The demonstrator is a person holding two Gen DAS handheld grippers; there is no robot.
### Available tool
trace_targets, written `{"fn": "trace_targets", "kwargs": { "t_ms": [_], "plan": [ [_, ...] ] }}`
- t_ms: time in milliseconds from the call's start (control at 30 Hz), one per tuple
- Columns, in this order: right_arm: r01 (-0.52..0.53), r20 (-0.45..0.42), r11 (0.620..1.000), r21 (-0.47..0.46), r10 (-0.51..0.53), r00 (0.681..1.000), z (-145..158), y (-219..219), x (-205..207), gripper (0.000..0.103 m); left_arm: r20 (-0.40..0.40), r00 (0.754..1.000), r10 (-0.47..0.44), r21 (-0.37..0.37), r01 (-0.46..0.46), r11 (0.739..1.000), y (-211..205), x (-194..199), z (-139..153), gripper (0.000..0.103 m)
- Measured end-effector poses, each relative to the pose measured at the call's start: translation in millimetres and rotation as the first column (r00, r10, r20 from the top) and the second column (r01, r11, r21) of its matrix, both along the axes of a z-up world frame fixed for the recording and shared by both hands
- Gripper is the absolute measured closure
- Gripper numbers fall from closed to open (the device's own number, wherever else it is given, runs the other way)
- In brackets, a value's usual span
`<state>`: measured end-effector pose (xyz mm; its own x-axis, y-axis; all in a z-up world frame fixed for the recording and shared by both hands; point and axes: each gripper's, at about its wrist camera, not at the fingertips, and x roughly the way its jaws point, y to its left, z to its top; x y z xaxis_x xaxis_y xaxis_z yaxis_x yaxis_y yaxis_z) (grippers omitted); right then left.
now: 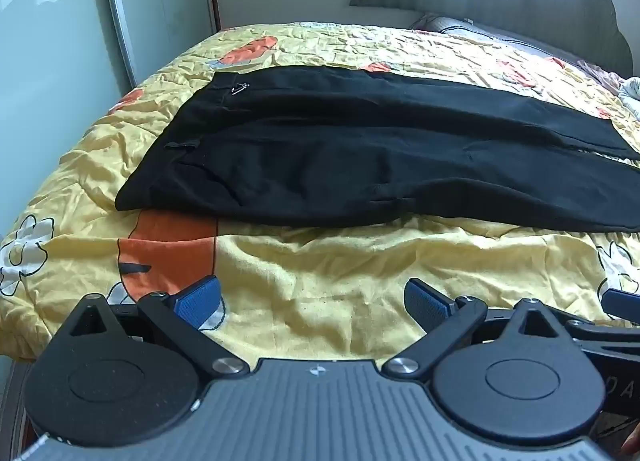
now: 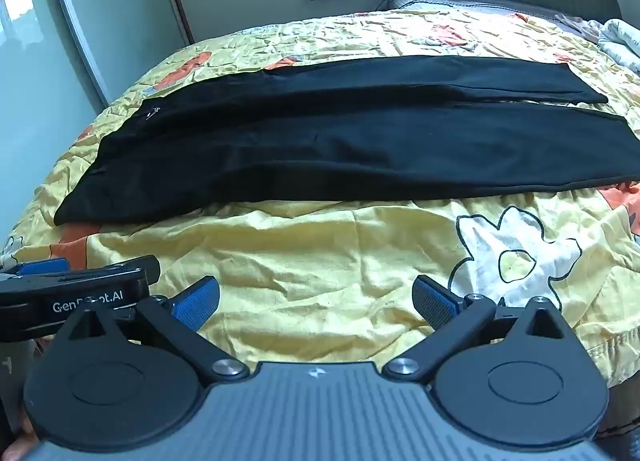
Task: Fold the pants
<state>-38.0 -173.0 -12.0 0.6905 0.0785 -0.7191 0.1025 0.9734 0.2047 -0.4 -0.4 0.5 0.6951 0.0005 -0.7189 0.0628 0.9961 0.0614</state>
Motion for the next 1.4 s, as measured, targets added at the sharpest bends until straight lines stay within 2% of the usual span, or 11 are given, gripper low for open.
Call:
{"fn": "trace_targets", "kwargs": {
  "t_ms": [333, 1400],
  "plan": [
    [0.0, -0.006, 1.0, 0.011, 0.0, 1.0, -0.2, -1.4, 0.2, 0.0, 0.002, 1.0, -0.007, 0.022, 0.007, 1.0, 1.4, -1.5, 1.9, 0.004],
    [-0.008, -0.007, 1.0, 0.021, 0.008, 1.0, 0.0, -0.9, 0.1, 0.0, -0.007, 1.0, 0.003, 0.02, -0.003, 1.0, 1.9, -0.8, -3.9, 0.004]
  ]
}}
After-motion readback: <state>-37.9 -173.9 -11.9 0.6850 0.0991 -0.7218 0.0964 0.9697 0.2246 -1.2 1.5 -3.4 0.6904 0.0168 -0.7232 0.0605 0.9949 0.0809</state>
